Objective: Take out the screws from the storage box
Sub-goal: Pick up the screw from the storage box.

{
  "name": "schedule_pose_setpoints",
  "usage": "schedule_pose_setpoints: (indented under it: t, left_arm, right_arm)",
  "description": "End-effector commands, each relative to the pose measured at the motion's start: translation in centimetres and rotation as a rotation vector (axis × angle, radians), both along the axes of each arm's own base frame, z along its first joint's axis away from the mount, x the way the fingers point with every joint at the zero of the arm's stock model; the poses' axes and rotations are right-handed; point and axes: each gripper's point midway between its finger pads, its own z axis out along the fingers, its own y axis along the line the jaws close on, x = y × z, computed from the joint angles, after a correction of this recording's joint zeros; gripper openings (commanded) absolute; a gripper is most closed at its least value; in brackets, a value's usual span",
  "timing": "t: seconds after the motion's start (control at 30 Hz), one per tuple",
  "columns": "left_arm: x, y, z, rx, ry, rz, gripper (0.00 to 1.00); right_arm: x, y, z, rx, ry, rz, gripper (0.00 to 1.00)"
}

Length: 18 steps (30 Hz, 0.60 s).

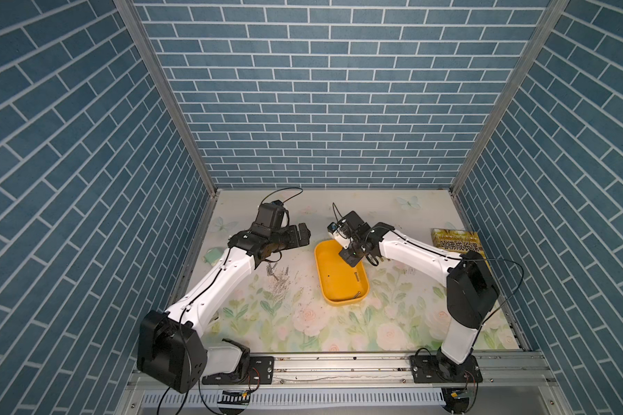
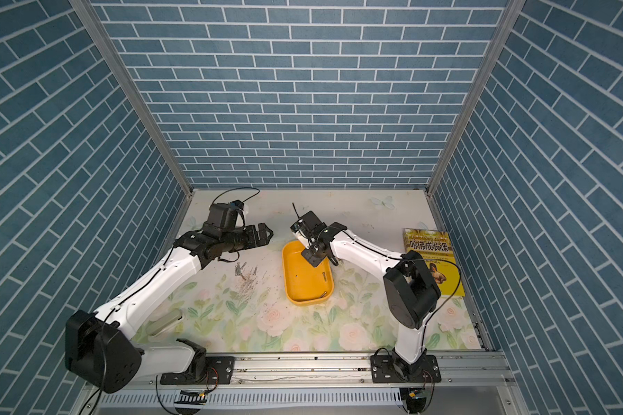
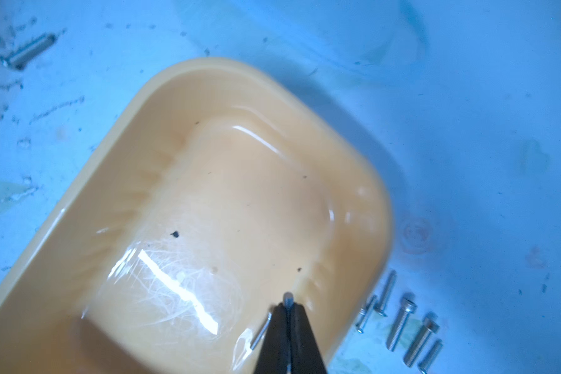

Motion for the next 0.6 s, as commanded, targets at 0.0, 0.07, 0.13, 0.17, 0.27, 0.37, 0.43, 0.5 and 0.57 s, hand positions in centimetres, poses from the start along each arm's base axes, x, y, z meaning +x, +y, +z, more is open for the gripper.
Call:
schedule_pose_setpoints:
  t: [0.0,0.07,0.13,0.17,0.27,0.37,0.43,0.5,0.57]
  left_arm:
    - [-0.3,-3.2,0.4,-0.012,-0.003,-0.054,0.99]
    - [-0.6,-4.9,-0.3,-0.015,0.017,-0.073,0.98]
    - [-1.0,-6.7,-1.0,-0.015,0.037,-0.101,0.98]
    - [-1.2,-7.5,-1.5,-0.006,0.053,-0.107,0.98]
    - [-1.6,-9.4,-3.5,0.006,0.13,-0.124,0.96]
    - [-1.5,-10.9,-5.2,0.002,0.207,-0.125,0.89]
    - [-1.4,-12.1,-5.7,-0.035,0.236,-0.121,0.89]
    - [-1.3,-13.3,-6.3,-0.08,0.261,-0.115,0.89]
    - [-1.4,-14.3,-7.1,-0.097,0.285,-0.108,0.89]
  right_arm:
    - [2.2,-2.9,1.6,0.05,-0.046,-0.177,0.0]
    - [2.9,-4.6,1.7,0.056,-0.062,-0.257,0.0]
    - [3.3,-6.1,1.4,0.069,-0.057,-0.338,0.0]
    - [3.4,-6.8,1.0,0.074,-0.047,-0.375,0.0]
    - [3.6,-8.4,-0.5,0.075,-0.009,-0.46,0.0]
    - [3.8,-10.0,-2.2,0.049,0.012,-0.532,0.0]
    - [4.2,-10.8,-2.9,0.05,0.025,-0.574,0.0]
    - [4.5,-11.5,-3.4,0.055,0.033,-0.607,0.0]
    - [4.6,-12.0,-3.9,0.056,0.041,-0.628,0.0]
